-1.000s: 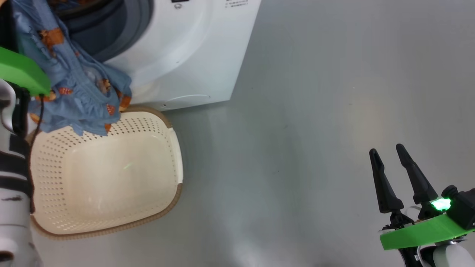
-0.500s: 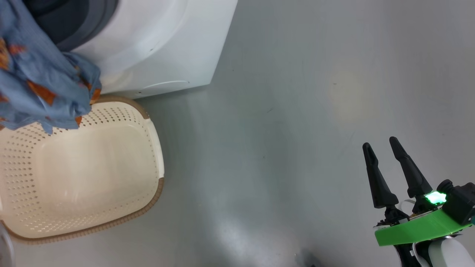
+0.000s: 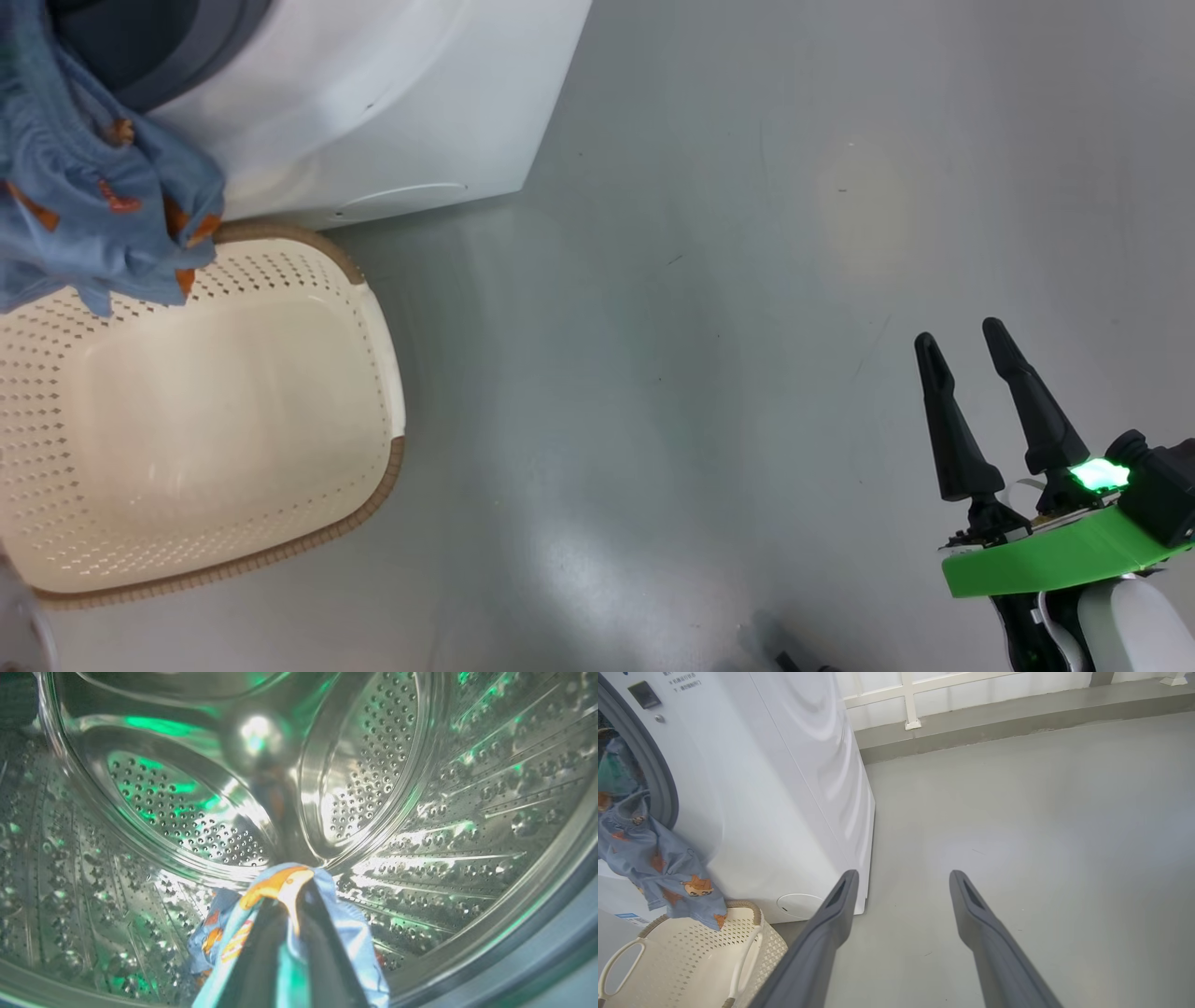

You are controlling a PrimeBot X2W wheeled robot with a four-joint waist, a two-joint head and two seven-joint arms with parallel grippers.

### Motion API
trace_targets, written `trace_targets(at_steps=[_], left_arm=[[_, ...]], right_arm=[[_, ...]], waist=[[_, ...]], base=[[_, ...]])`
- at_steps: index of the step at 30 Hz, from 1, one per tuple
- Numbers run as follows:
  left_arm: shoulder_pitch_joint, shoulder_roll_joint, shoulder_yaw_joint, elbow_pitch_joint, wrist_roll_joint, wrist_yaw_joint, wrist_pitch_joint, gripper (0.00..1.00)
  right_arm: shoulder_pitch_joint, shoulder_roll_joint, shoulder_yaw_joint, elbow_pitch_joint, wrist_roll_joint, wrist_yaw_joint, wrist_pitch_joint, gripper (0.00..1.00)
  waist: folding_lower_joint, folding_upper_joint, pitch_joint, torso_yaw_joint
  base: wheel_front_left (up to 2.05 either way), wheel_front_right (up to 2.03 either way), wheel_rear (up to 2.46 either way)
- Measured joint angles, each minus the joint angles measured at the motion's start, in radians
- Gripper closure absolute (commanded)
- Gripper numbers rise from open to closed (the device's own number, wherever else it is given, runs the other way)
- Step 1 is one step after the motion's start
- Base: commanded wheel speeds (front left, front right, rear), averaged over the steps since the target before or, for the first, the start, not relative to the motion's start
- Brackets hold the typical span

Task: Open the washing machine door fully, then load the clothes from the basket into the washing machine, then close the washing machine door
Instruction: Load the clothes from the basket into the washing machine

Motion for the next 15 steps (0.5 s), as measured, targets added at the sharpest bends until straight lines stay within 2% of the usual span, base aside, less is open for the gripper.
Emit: trace_targets(at_steps=[9, 15], left_arm=[[-0.006, -0.005, 0.007, 0.052, -0.019, 0.000, 0.000, 0.00], [0.004, -0.034, 0.023, 0.044, -0.037, 0.000, 0.000, 0.00]], right_arm=[[0.000, 0.000, 0.002, 0.000, 0.000, 0.000, 0.000, 0.00], [0.000, -0.001, 0.002, 0.000, 0.000, 0.000, 0.000, 0.00]], waist=[[0.0000, 0.0000, -0.006, 0.013], [0.0000, 0.0000, -0.010, 0.025]], base=[[0.00, 0.00, 0.00], [0.00, 0.00, 0.00]])
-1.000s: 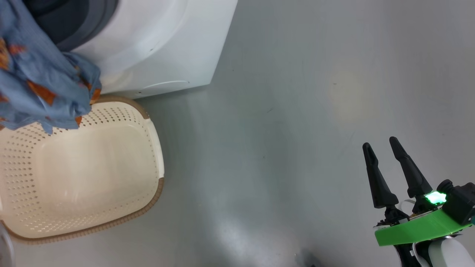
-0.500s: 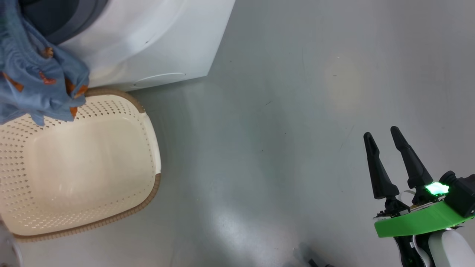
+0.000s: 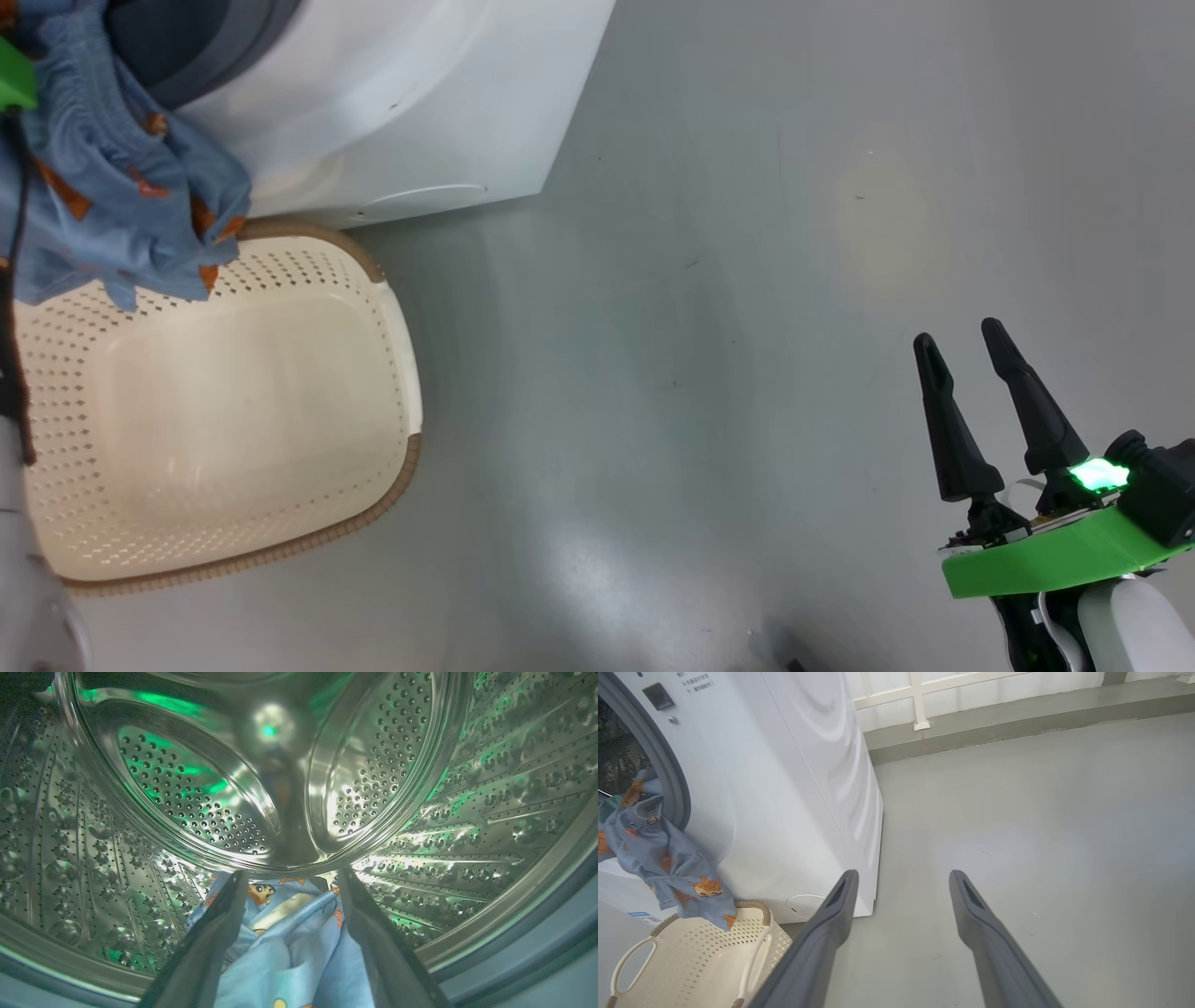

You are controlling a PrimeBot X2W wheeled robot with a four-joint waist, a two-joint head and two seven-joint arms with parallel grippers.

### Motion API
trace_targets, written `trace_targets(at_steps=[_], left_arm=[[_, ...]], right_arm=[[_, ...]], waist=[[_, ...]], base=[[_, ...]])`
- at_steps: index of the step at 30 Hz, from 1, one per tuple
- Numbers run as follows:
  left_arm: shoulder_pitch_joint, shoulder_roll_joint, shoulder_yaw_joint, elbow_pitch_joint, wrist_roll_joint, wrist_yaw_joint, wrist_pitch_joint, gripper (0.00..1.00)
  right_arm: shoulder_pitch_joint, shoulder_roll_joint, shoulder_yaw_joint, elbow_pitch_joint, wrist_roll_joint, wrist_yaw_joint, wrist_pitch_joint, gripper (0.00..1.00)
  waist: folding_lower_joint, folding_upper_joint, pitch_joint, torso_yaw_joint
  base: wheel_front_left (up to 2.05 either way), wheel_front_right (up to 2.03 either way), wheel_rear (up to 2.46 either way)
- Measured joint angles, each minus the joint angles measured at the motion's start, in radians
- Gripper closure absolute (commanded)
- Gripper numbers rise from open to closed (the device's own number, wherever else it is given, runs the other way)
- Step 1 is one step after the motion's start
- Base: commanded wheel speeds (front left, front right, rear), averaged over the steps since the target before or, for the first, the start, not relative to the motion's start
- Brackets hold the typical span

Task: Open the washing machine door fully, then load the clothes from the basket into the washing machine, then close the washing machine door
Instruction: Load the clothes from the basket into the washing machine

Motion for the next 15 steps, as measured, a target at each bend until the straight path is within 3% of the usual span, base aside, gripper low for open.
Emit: trace_targets(at_steps=[15], left_arm=[[0.195, -0.096, 0.065, -0.163, -0.037, -0.026, 0.000, 0.00]], right_arm=[[0.001, -0.013, -0.033, -0.012, 0.000, 0.000, 0.000, 0.00]], waist=[[0.0000, 0.0000, -0.013, 0.051]], base=[[0.00, 0.00, 0.00]])
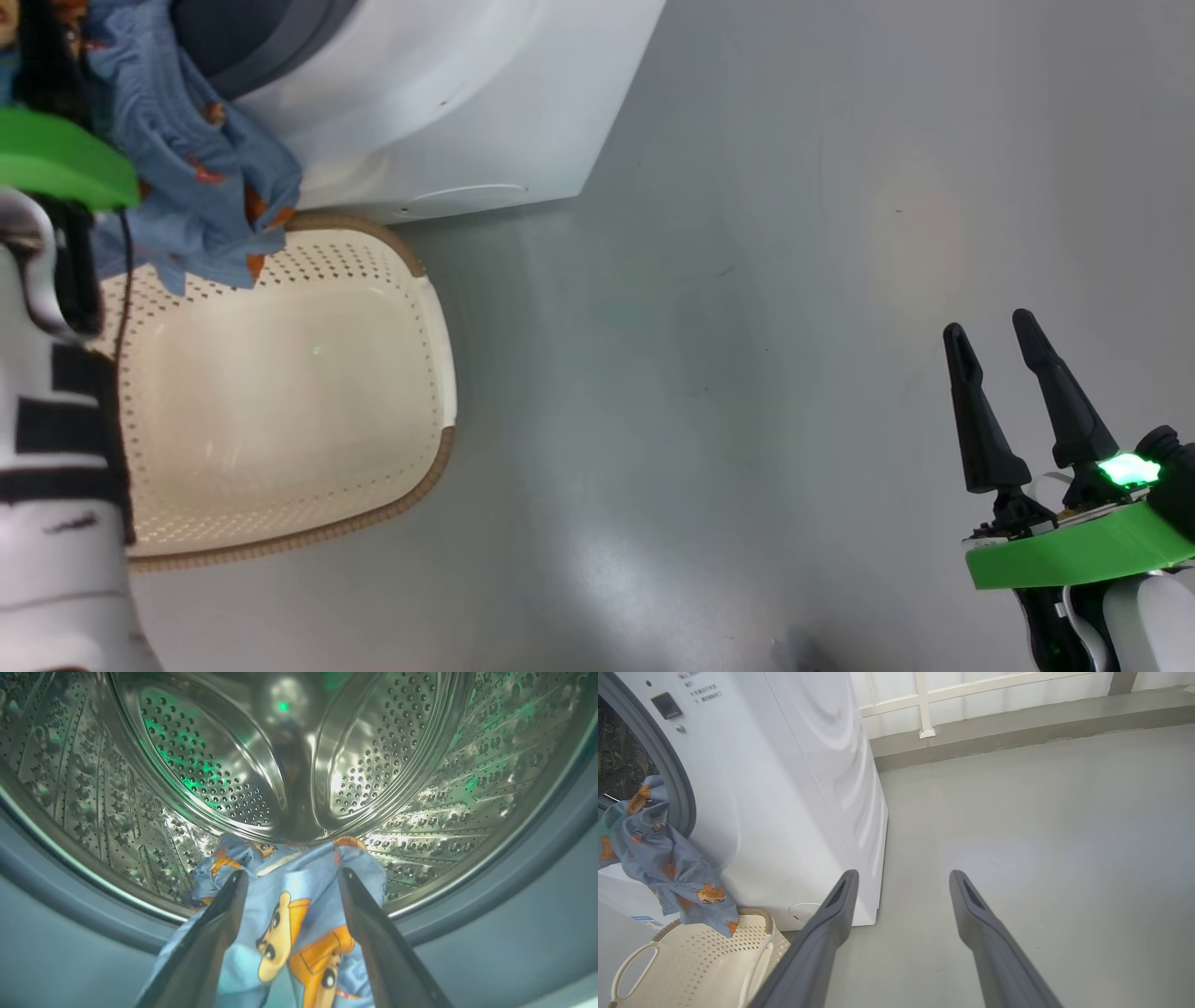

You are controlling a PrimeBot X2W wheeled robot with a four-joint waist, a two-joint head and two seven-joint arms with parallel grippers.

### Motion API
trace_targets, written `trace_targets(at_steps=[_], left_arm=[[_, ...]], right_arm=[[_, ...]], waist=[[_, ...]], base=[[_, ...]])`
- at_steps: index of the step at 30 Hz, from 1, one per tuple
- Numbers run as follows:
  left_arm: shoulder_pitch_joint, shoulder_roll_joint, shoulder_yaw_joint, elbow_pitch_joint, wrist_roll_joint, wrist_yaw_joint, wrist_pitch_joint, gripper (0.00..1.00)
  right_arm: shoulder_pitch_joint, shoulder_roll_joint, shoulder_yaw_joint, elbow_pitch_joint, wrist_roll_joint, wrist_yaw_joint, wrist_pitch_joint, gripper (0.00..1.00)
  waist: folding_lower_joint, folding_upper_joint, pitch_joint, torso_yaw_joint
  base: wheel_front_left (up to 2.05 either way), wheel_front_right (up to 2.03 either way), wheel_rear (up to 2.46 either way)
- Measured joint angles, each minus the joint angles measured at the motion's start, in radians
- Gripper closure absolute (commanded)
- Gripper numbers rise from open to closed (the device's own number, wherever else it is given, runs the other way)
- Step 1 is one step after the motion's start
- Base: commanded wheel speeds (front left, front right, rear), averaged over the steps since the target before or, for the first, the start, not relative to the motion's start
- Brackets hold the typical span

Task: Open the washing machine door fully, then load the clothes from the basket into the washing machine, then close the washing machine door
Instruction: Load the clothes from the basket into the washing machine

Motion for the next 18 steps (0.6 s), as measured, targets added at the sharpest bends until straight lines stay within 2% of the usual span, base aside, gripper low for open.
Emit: trace_targets(at_steps=[18], left_arm=[[0.388, -0.095, 0.035, -0.268, 0.016, -0.034, 0.000, 0.00]], right_arm=[[0.005, -0.015, -0.035, -0.014, -0.002, 0.000, 0.000, 0.00]], waist=[[0.0000, 0.0000, -0.014, 0.059]], base=[[0.00, 0.00, 0.00]])
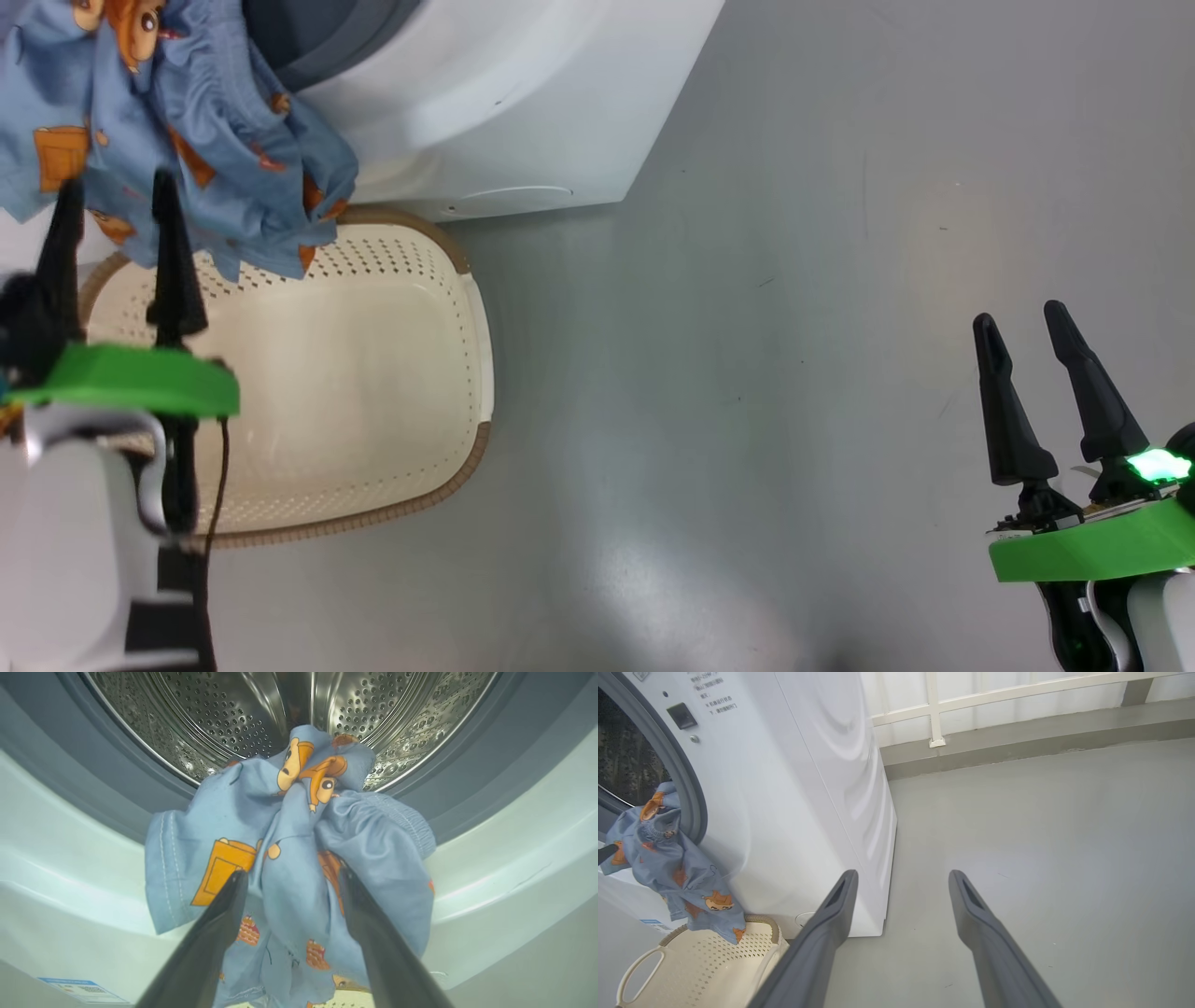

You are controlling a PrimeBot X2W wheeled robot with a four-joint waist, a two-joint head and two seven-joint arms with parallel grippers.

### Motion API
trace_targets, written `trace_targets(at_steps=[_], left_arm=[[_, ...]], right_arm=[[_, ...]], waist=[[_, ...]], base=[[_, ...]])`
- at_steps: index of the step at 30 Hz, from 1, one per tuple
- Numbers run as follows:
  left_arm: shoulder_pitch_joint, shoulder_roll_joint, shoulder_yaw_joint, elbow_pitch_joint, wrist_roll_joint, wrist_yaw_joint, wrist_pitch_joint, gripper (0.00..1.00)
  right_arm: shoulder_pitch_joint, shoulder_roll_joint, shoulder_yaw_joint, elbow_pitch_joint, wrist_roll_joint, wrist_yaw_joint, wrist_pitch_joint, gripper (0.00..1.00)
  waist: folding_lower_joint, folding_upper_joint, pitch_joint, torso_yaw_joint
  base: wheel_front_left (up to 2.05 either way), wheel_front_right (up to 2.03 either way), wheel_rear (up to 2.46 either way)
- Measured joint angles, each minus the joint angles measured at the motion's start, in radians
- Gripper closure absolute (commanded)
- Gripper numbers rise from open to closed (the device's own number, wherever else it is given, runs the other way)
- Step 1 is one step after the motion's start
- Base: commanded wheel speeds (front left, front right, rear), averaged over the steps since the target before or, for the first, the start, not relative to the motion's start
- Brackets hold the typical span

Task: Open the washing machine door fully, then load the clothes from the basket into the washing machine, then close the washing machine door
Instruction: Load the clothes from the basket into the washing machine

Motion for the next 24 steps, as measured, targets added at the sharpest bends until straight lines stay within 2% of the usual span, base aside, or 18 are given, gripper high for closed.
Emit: trace_targets(at_steps=[10, 17, 24], left_arm=[[0.240, -0.009, -0.020, -0.165, -0.012, -0.007, 0.000, 0.00], [0.343, -0.009, -0.071, -0.238, -0.071, 0.045, 0.000, 0.00], [0.356, -0.008, -0.089, -0.249, -0.084, 0.058, 0.000, 0.00]], right_arm=[[0.018, -0.012, -0.007, 0.000, -0.001, 0.000, 0.000, 0.00], [0.020, -0.020, -0.013, 0.001, -0.002, 0.000, 0.000, 0.00], [0.020, -0.024, -0.011, 0.001, -0.002, 0.000, 0.000, 0.00]], waist=[[-0.0001, 0.0000, -0.016, 0.009], [-0.0001, 0.0000, -0.029, 0.018], [-0.0001, 0.0000, -0.036, 0.018]], base=[[0.00, 0.00, 0.00], [0.00, 0.00, 0.00], [0.00, 0.00, 0.00]])
